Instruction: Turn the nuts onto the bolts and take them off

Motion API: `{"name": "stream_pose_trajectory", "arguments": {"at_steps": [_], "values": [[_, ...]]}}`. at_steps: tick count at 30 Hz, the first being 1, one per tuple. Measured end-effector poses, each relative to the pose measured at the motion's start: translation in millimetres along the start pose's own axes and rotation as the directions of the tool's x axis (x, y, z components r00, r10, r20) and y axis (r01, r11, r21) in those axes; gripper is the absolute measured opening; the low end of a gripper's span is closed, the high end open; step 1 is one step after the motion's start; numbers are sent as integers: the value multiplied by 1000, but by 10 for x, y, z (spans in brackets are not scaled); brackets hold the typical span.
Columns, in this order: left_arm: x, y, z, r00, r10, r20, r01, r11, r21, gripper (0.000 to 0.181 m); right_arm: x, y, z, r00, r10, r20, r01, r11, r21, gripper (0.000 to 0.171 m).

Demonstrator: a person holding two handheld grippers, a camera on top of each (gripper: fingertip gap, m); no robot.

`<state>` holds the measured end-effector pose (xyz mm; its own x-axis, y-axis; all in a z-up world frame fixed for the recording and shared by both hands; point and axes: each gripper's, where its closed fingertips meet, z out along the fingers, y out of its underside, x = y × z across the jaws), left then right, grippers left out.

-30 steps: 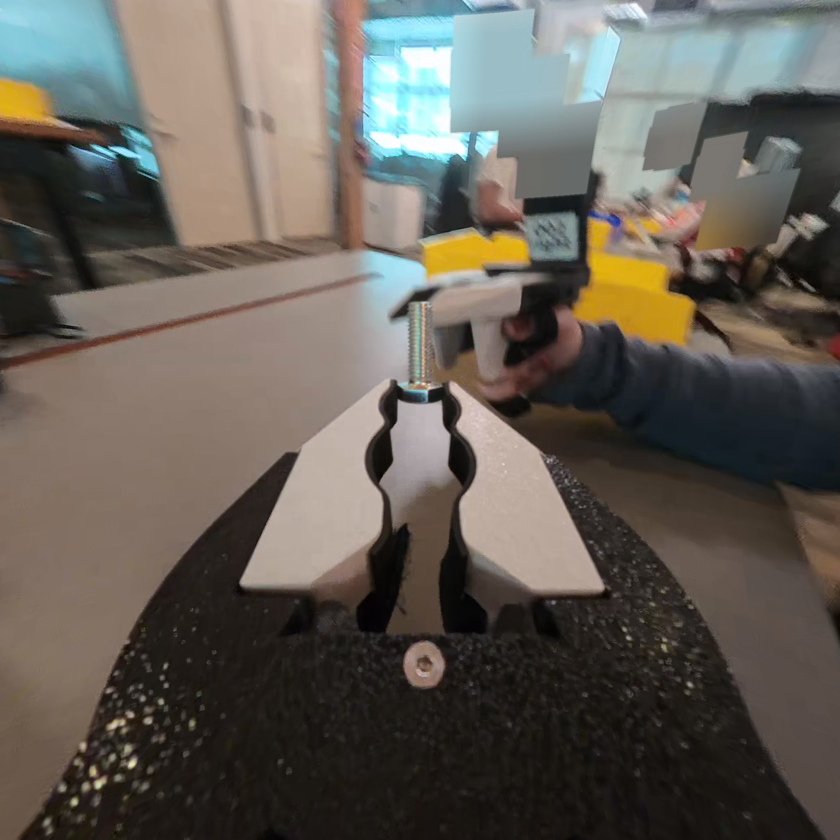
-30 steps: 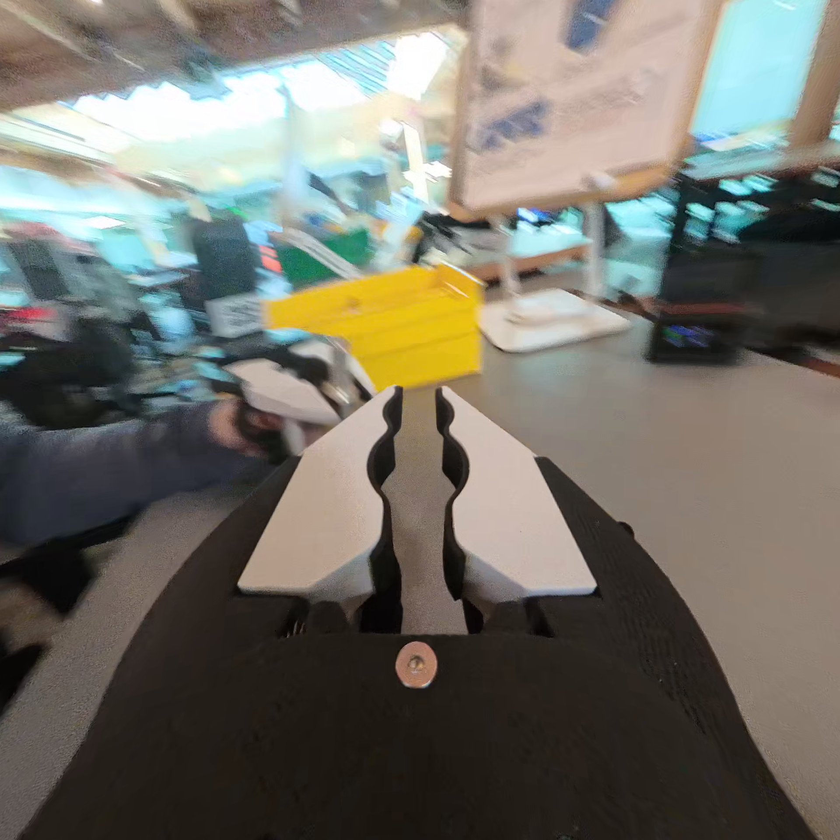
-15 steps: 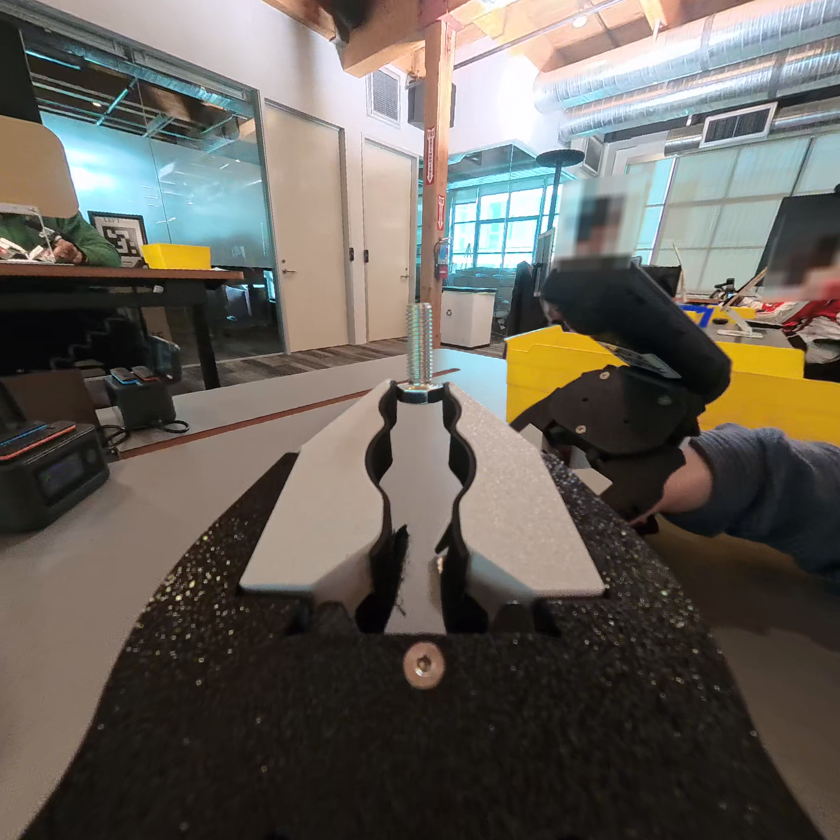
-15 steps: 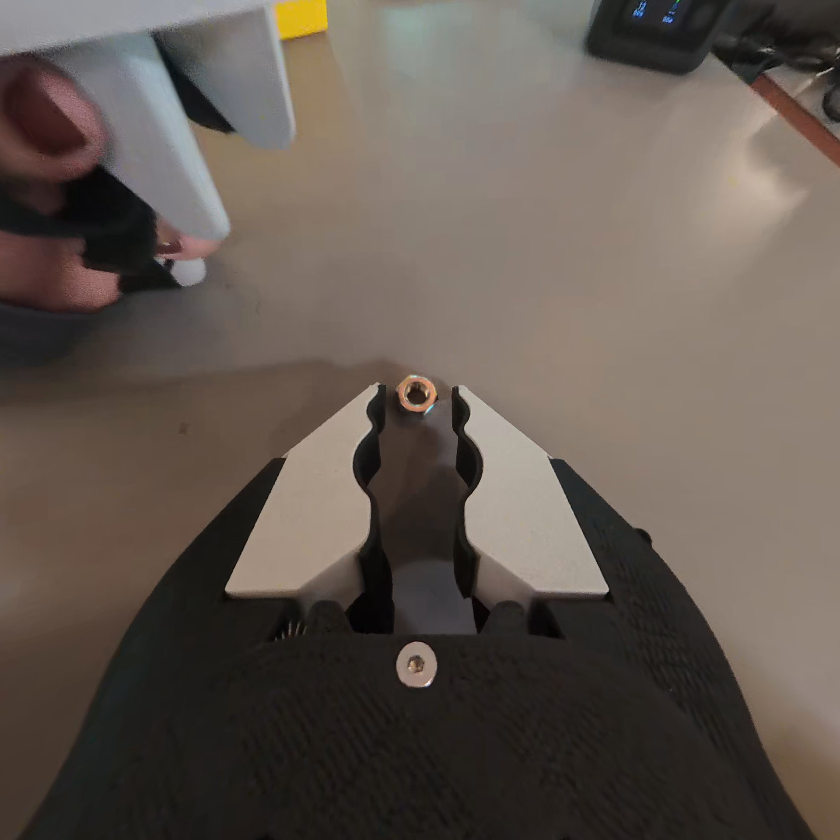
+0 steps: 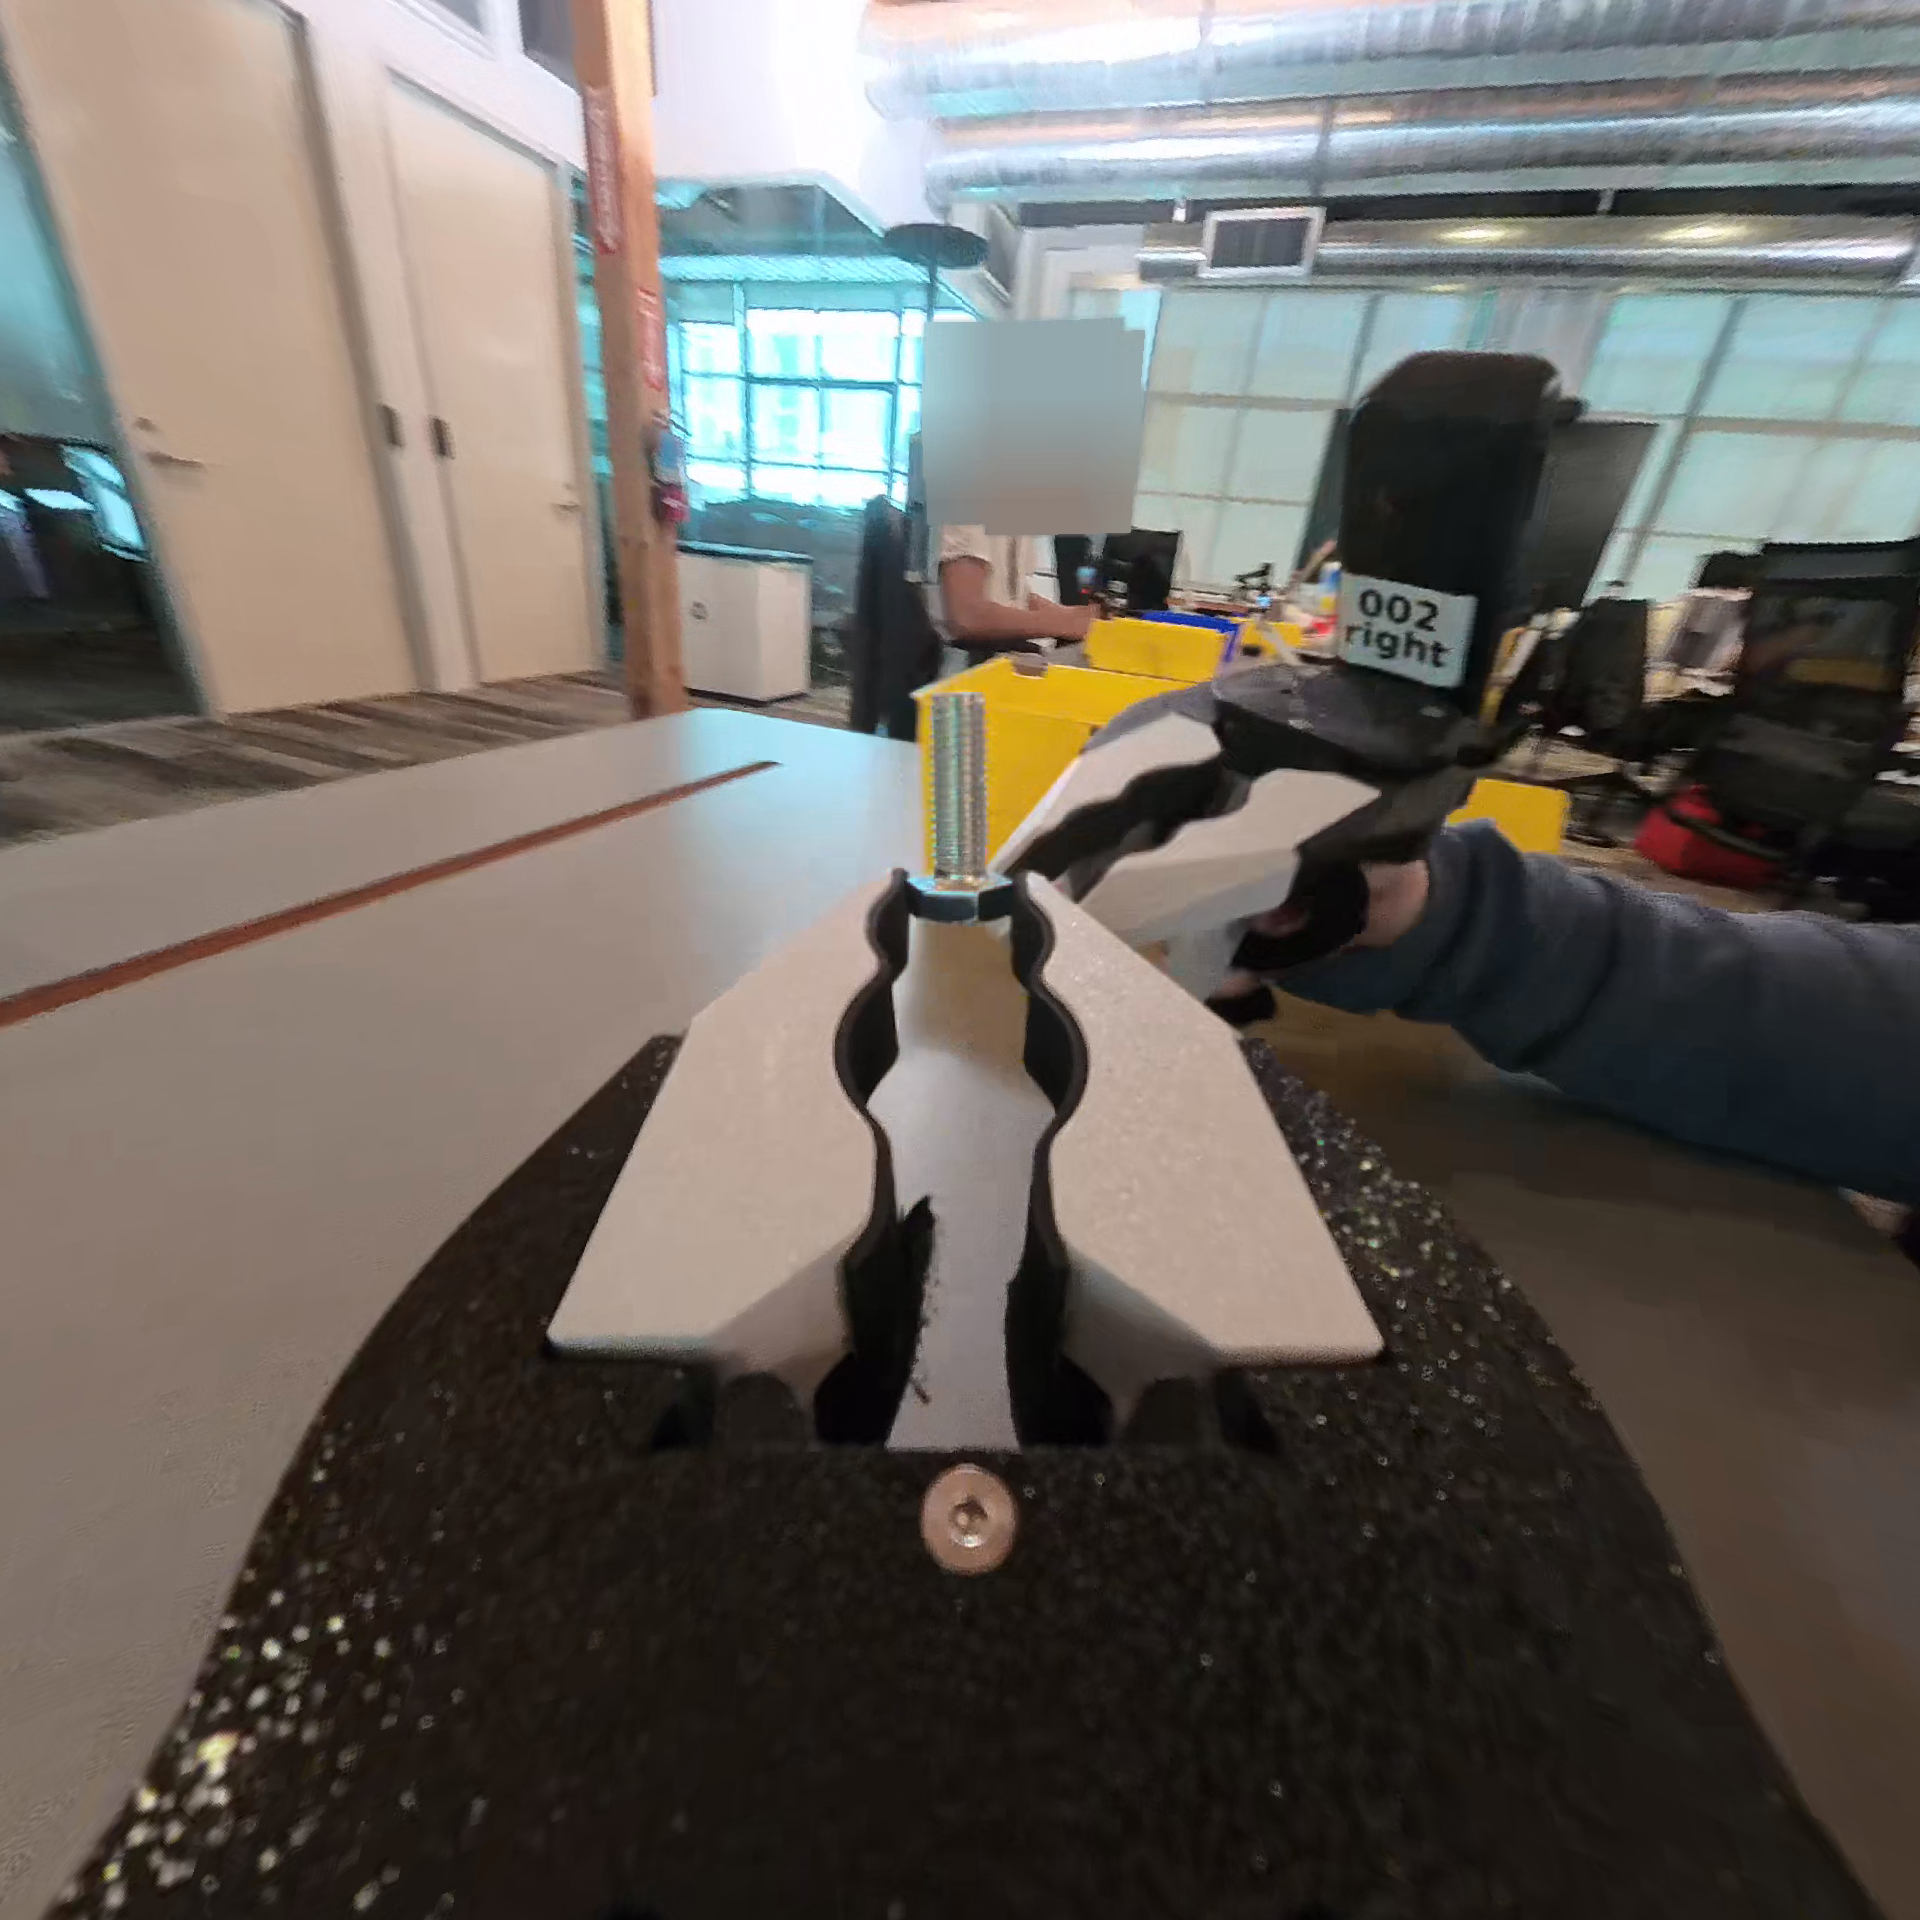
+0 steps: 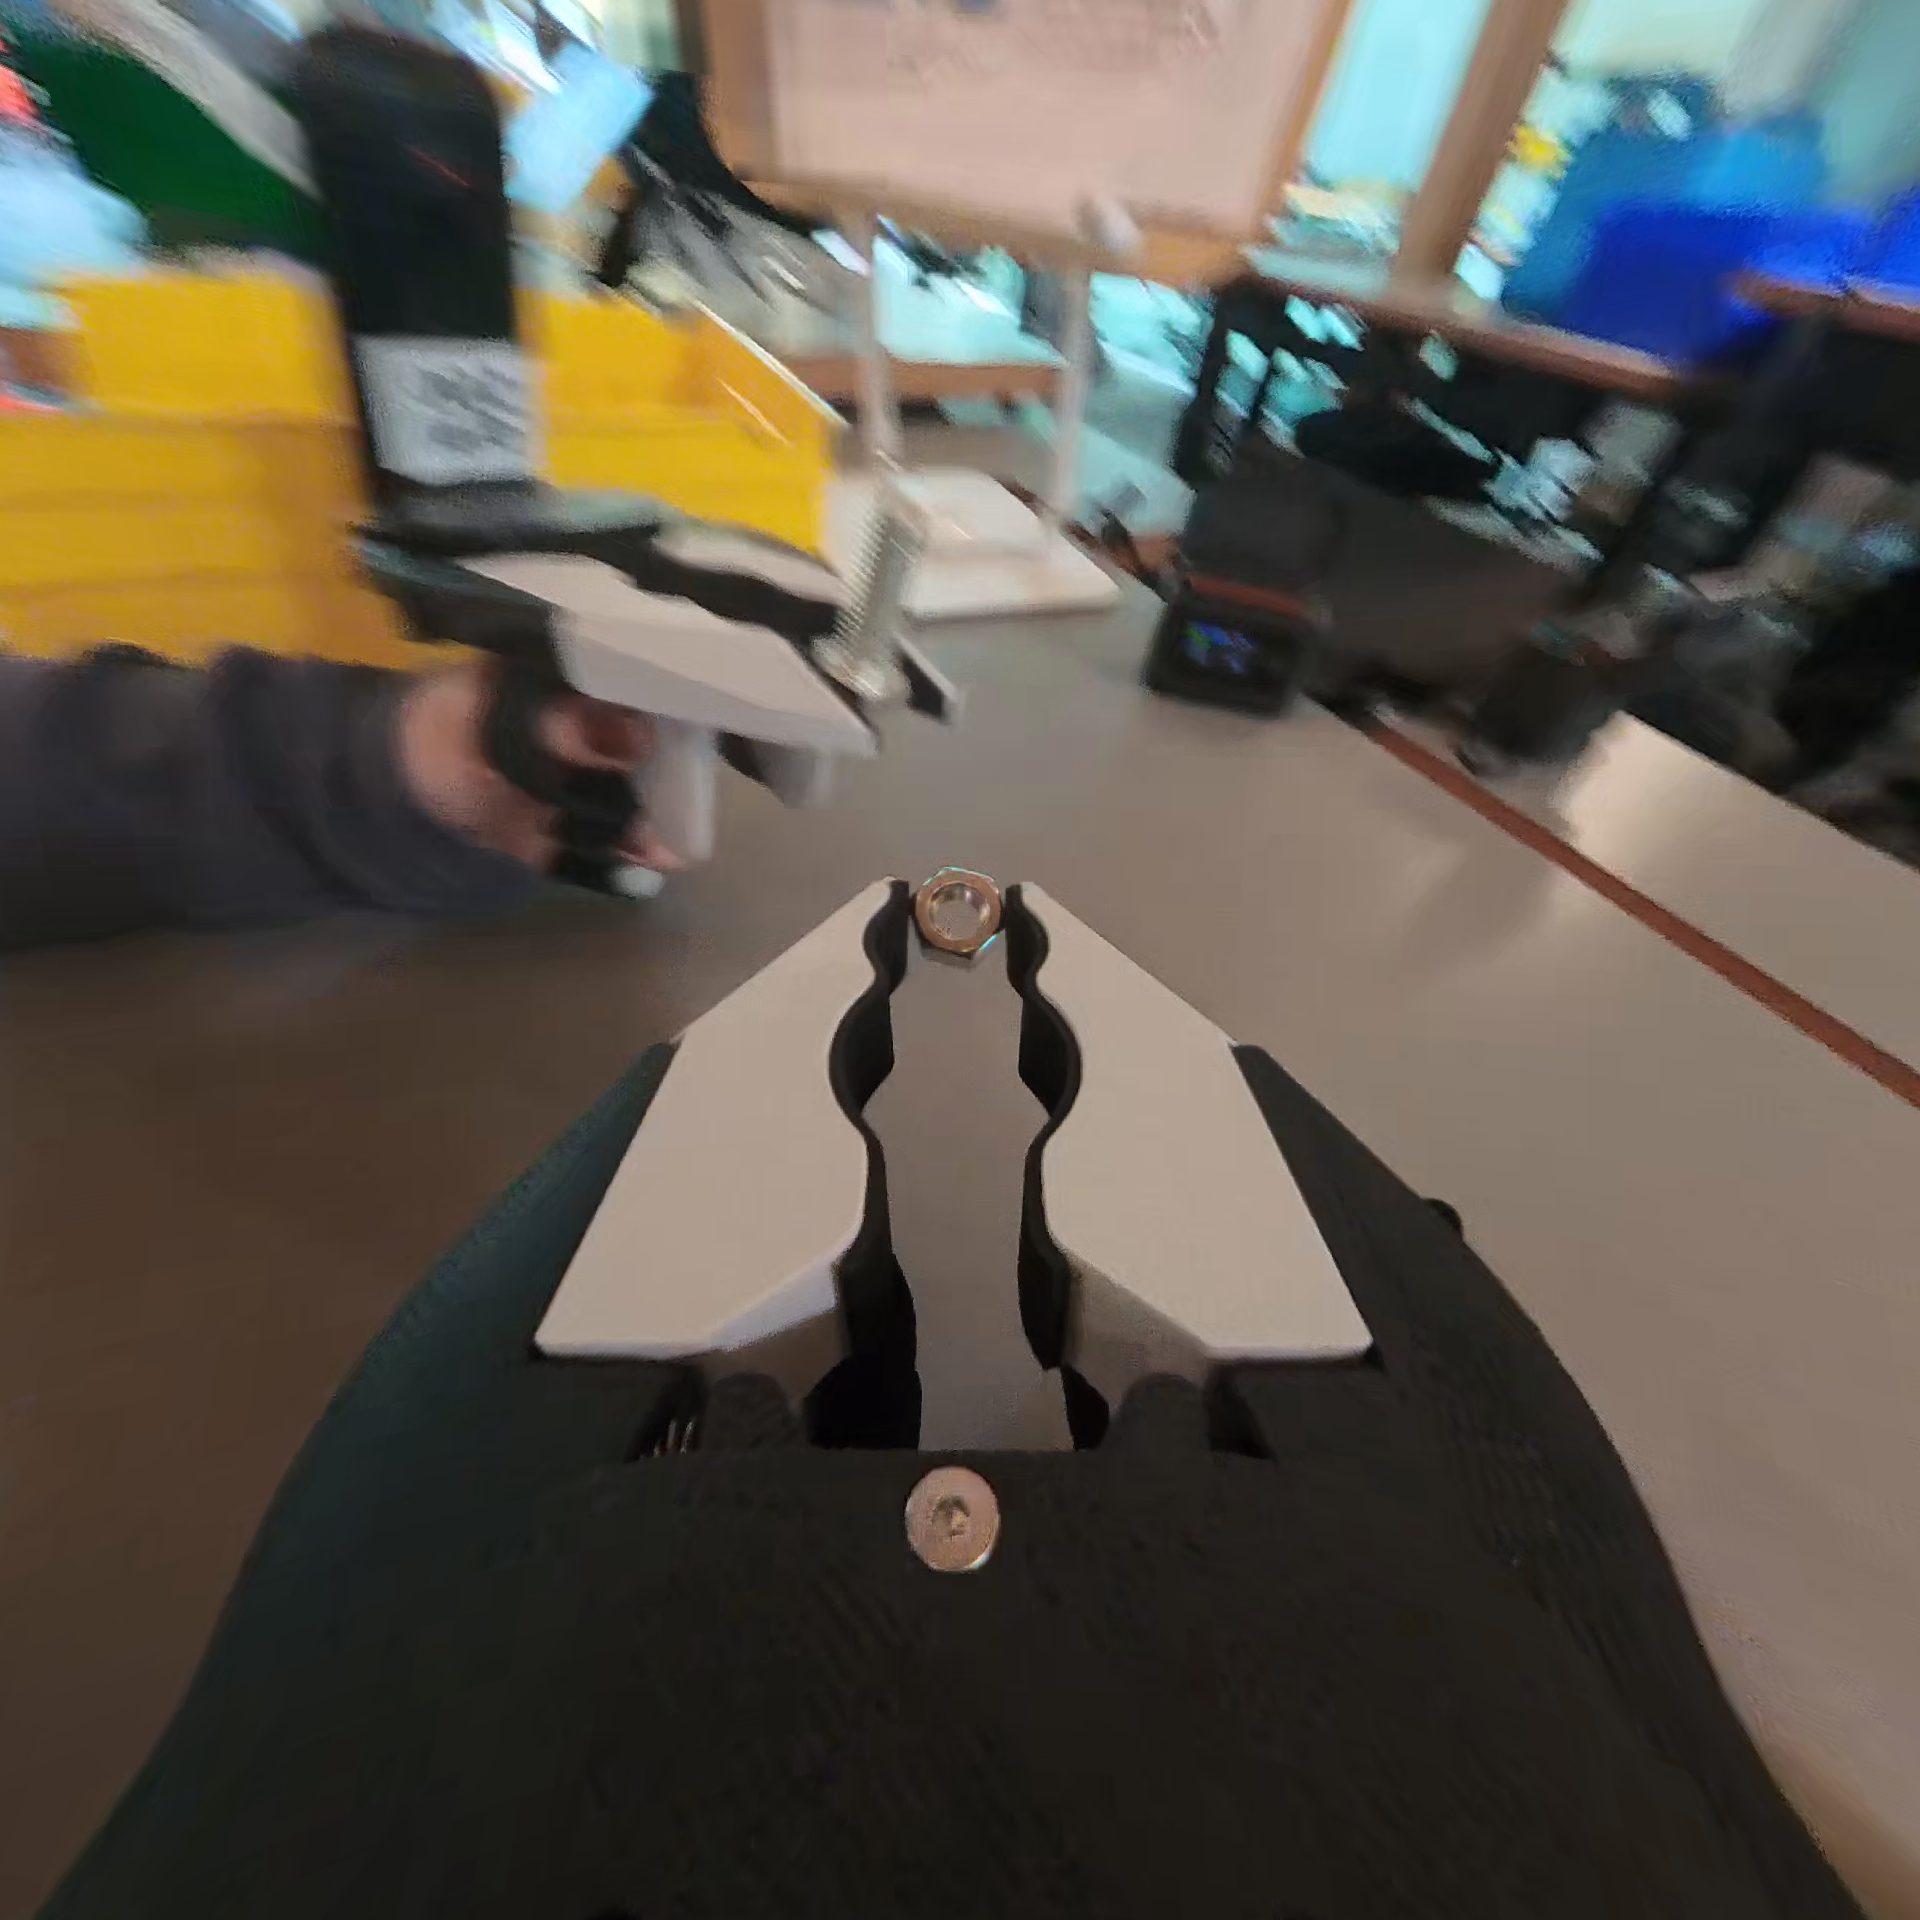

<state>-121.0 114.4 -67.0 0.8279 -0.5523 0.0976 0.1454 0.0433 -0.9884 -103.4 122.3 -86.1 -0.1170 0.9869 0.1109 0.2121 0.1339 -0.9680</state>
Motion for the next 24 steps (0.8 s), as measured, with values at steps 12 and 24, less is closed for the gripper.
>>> {"name": "stream_pose_trajectory", "arguments": {"at_steps": [12, 24], "values": [[801, 304, 82, 883, -181, -433, 76, 966, -248, 17, -529, -377, -608, 892, 61, 448, -116, 989, 97, 16], [978, 385, 19, 828, -233, -510, 66, 944, -324, 17, -614, -242, -632, 850, 91, 519, -128, 991, 35, 16]]}}
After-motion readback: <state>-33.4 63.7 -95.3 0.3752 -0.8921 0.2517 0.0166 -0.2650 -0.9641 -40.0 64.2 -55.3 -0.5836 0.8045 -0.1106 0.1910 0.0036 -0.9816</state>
